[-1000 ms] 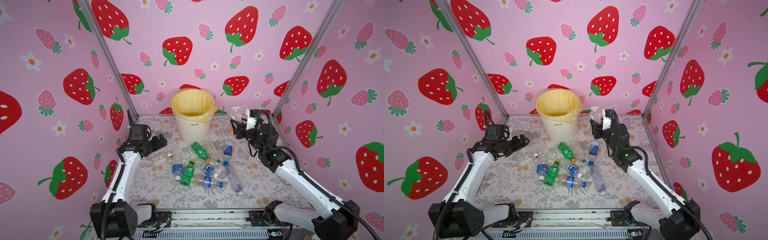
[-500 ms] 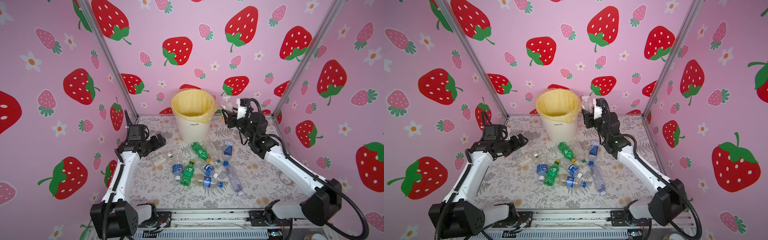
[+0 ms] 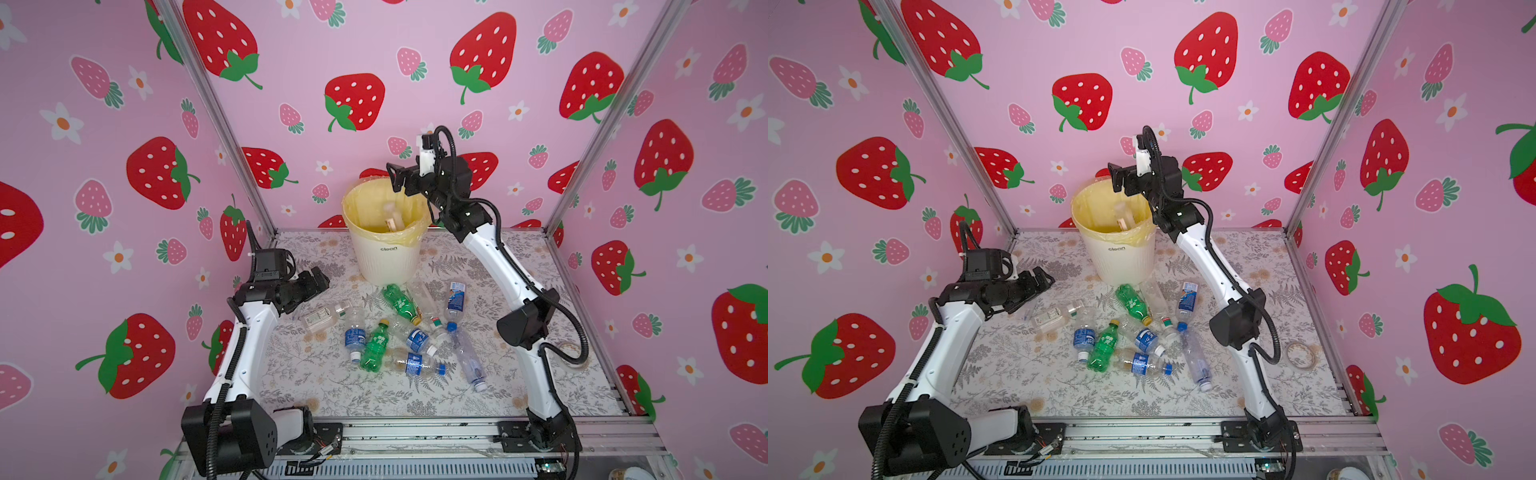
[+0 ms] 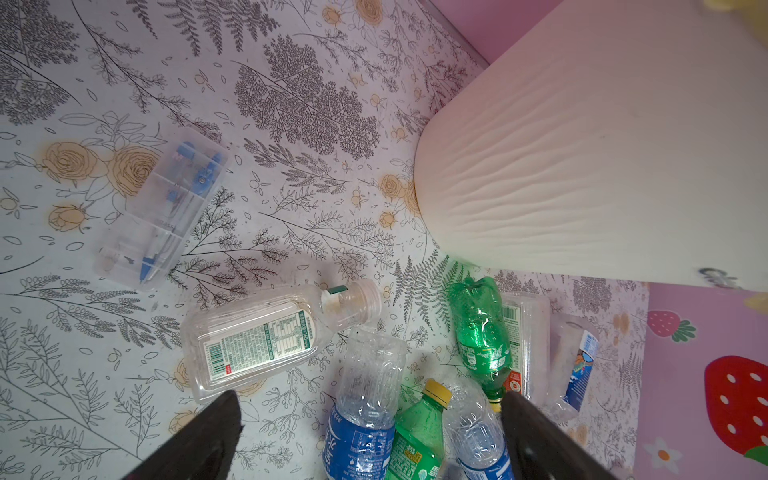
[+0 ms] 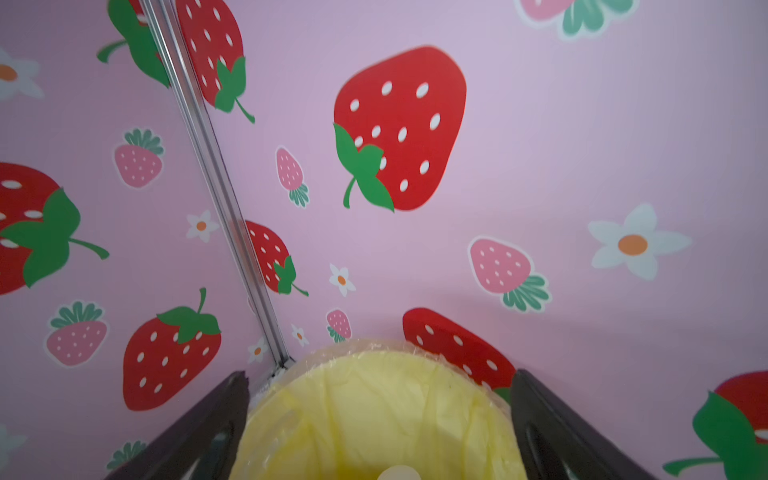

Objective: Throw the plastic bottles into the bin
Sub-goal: 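Open the right gripper over the bin to drop the bottle, then return the right gripper toward the pile while the left reaches toward a clear bottle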

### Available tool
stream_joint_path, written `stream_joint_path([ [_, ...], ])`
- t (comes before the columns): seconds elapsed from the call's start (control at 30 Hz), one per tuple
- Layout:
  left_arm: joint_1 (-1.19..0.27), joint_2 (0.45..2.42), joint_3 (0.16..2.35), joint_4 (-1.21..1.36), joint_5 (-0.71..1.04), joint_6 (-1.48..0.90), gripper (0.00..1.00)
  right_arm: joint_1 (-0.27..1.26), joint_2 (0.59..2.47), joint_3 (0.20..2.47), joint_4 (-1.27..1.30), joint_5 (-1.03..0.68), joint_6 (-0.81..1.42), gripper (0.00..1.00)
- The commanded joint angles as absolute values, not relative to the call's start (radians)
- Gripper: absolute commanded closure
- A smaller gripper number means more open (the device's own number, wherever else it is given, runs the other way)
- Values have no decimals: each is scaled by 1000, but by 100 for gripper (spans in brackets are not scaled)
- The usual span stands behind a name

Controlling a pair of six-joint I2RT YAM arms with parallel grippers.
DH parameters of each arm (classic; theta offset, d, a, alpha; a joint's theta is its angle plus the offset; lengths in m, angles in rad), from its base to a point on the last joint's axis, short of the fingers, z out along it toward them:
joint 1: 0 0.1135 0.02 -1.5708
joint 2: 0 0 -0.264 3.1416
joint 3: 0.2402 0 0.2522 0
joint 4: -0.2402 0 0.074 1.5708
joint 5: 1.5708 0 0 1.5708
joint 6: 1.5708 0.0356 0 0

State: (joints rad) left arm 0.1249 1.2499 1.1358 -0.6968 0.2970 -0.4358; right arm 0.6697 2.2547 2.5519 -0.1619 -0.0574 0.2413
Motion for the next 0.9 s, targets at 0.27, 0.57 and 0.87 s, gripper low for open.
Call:
stream_joint_path([
  [0.27,138,1205,1127,-686,337,-444,1,678,1720,1786,24,10,281,1],
  [0.57,147,1169,1122,-673,373,-449,1,678,1470,1472,-50,49,381,1],
  [0.87,148,1175,1117,-657,387,-384,1,677,1222,1125,-47,95,434,1],
])
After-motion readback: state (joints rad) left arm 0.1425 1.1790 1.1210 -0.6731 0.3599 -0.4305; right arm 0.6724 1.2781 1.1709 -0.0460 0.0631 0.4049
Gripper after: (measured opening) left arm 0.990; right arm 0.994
